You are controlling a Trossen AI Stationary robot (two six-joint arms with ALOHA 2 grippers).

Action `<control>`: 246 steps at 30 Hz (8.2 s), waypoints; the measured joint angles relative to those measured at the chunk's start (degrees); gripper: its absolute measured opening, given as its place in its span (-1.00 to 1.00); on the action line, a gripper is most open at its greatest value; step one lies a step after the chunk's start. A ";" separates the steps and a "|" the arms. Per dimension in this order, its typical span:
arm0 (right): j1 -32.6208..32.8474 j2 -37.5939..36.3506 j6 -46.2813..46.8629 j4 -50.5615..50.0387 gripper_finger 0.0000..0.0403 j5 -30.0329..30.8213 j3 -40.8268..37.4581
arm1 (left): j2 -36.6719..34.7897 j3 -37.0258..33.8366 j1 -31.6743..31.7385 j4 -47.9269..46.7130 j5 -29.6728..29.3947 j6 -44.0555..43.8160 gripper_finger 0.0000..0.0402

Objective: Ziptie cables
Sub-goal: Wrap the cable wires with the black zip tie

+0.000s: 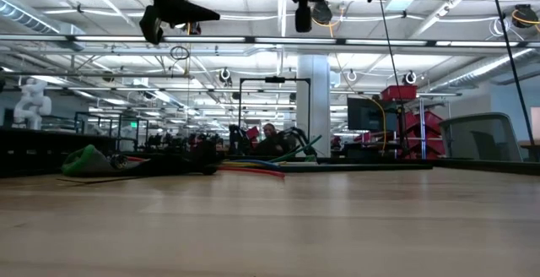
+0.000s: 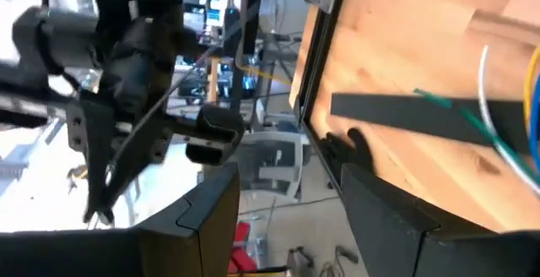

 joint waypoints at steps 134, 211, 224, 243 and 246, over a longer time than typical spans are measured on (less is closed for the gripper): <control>-0.92 6.08 -76.11 6.75 -1.00 -12.67 0.04 | 7.02 0.00 8.78 16.80 29.82 -121.11 -1.00; 0.41 6.70 -74.05 14.23 -1.00 -7.58 0.02 | 5.52 5.14 19.60 23.44 37.08 -115.31 -1.00; 0.30 13.91 -76.36 7.28 -1.00 -11.82 10.92 | 9.46 5.18 18.79 23.98 42.69 -131.84 -1.00; -0.33 13.93 -80.54 2.80 -1.00 -14.13 12.39 | 9.53 5.18 20.78 24.93 44.14 -142.59 -1.00; -0.36 13.92 -80.54 2.60 -1.00 -14.11 12.39 | 9.53 5.18 20.80 24.95 44.14 -143.85 -1.00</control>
